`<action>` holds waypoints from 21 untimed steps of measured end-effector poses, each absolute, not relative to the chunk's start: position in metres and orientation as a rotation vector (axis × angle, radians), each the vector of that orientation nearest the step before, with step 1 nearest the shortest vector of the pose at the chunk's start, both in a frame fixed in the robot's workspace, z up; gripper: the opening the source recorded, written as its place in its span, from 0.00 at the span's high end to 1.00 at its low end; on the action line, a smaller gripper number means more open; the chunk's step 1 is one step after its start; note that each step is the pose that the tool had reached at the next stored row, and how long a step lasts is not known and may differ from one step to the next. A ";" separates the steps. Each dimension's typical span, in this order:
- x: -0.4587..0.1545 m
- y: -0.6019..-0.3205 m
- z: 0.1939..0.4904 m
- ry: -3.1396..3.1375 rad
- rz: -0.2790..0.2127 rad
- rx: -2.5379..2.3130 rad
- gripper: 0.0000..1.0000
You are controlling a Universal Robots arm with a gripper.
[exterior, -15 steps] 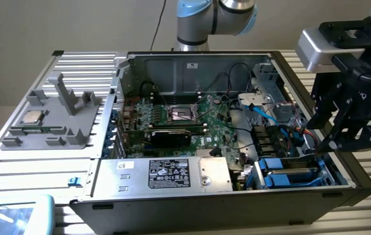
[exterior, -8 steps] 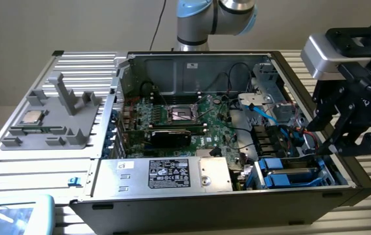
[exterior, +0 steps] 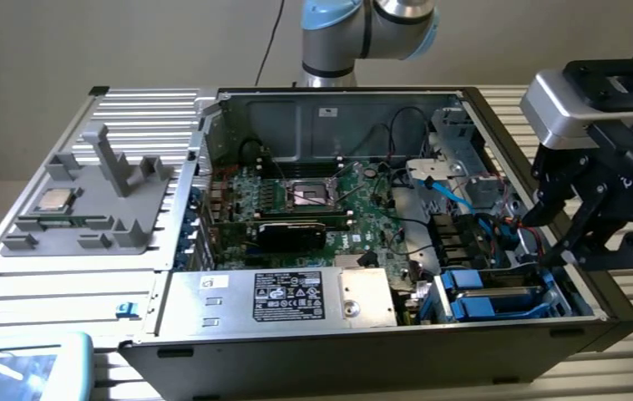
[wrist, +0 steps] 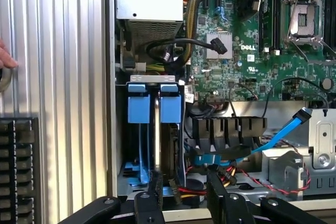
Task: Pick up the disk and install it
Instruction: 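Insert the first disk wire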
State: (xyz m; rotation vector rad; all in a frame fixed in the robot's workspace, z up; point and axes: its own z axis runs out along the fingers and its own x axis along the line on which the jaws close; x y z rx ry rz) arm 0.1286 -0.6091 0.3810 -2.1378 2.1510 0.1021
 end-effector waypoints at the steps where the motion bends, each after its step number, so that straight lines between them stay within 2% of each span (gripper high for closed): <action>1: 0.130 -0.609 0.381 2.143 0.104 -2.148 0.54; 21: 0.133 -0.609 0.381 1.935 0.129 -2.354 0.54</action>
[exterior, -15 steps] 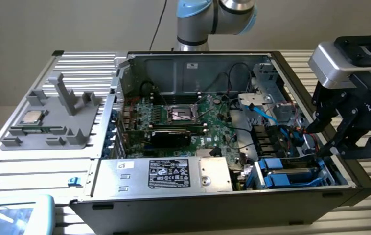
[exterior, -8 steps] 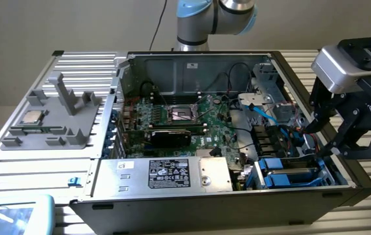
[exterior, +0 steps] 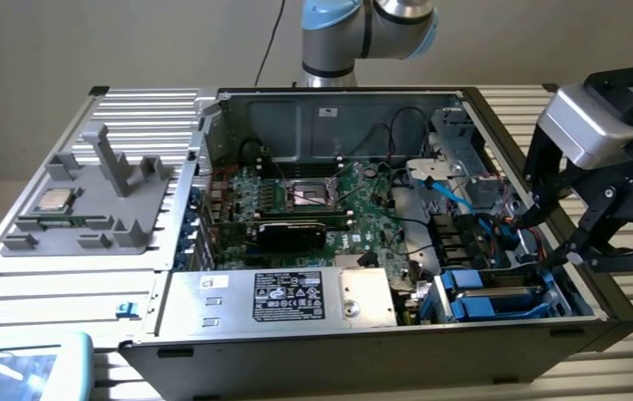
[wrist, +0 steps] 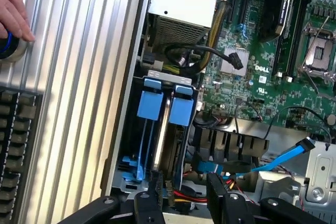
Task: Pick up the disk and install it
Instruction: 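Insert the first disk wire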
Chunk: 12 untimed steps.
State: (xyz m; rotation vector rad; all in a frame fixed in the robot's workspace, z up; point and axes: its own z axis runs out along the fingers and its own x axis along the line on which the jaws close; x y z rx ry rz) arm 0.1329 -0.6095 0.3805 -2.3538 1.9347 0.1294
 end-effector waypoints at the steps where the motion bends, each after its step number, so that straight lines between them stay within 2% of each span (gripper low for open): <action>1: 0.133 -0.610 0.380 1.929 0.131 -2.358 0.54; 5: 0.134 -0.623 0.380 1.918 0.149 -2.350 0.54; 12: 0.135 -0.630 0.374 1.891 0.183 -2.335 0.54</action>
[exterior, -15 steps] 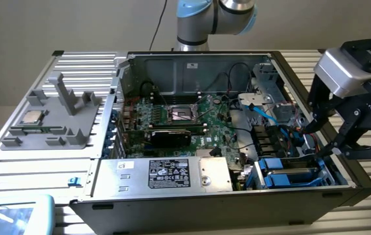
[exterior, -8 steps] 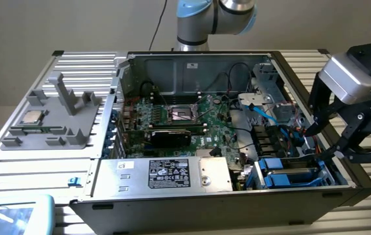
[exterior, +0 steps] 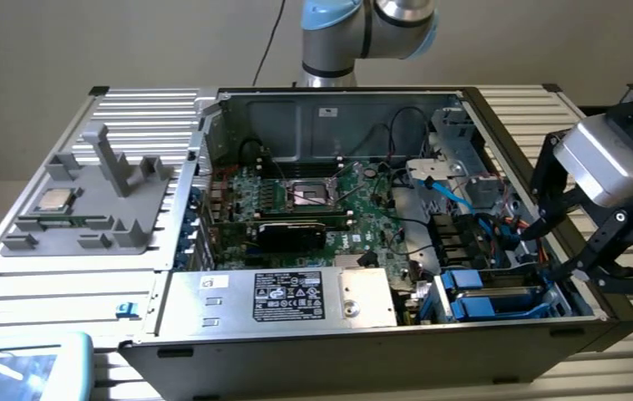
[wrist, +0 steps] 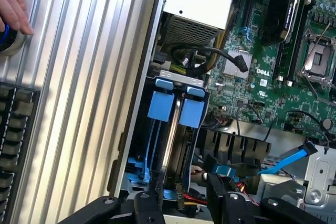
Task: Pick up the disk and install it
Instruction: 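Insert the first disk wire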
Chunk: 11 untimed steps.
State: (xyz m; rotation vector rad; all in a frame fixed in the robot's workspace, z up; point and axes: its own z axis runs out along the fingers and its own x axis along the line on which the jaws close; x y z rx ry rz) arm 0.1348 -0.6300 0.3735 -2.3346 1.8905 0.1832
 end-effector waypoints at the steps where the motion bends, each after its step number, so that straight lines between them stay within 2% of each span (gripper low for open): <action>1: 0.135 -0.631 0.372 1.888 0.185 -2.334 0.54; 11: 0.138 -0.636 0.360 1.851 0.207 -2.347 0.54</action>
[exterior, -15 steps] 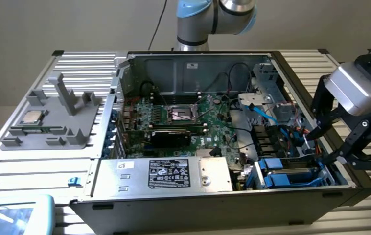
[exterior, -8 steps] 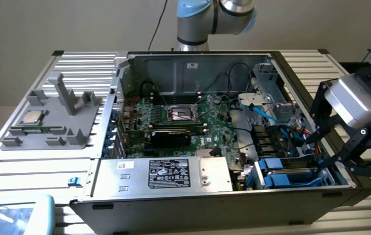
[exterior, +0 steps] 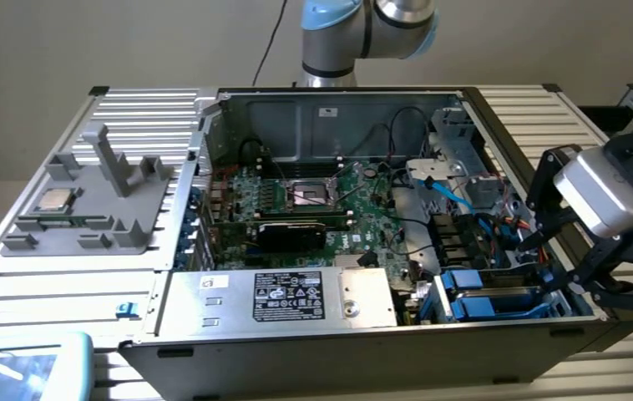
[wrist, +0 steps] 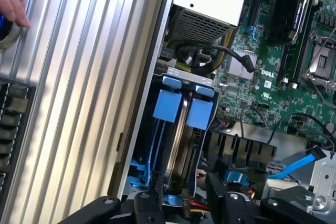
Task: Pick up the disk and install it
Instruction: 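Insert the first disk wire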
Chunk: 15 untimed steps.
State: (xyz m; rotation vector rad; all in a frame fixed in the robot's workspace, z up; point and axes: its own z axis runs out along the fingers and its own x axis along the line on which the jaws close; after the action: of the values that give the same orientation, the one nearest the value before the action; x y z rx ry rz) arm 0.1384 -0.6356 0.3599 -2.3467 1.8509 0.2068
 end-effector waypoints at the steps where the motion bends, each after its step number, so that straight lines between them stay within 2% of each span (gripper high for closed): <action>1: 0.139 -0.636 0.359 1.847 0.211 -2.346 0.54; 8: 0.140 -0.640 0.356 1.834 0.245 -2.329 0.54; 15: 0.141 -0.651 0.354 1.779 0.333 -2.263 0.54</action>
State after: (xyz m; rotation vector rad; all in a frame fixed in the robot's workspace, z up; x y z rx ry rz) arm 0.1408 -0.6513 0.3541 -2.2628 1.7794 0.3329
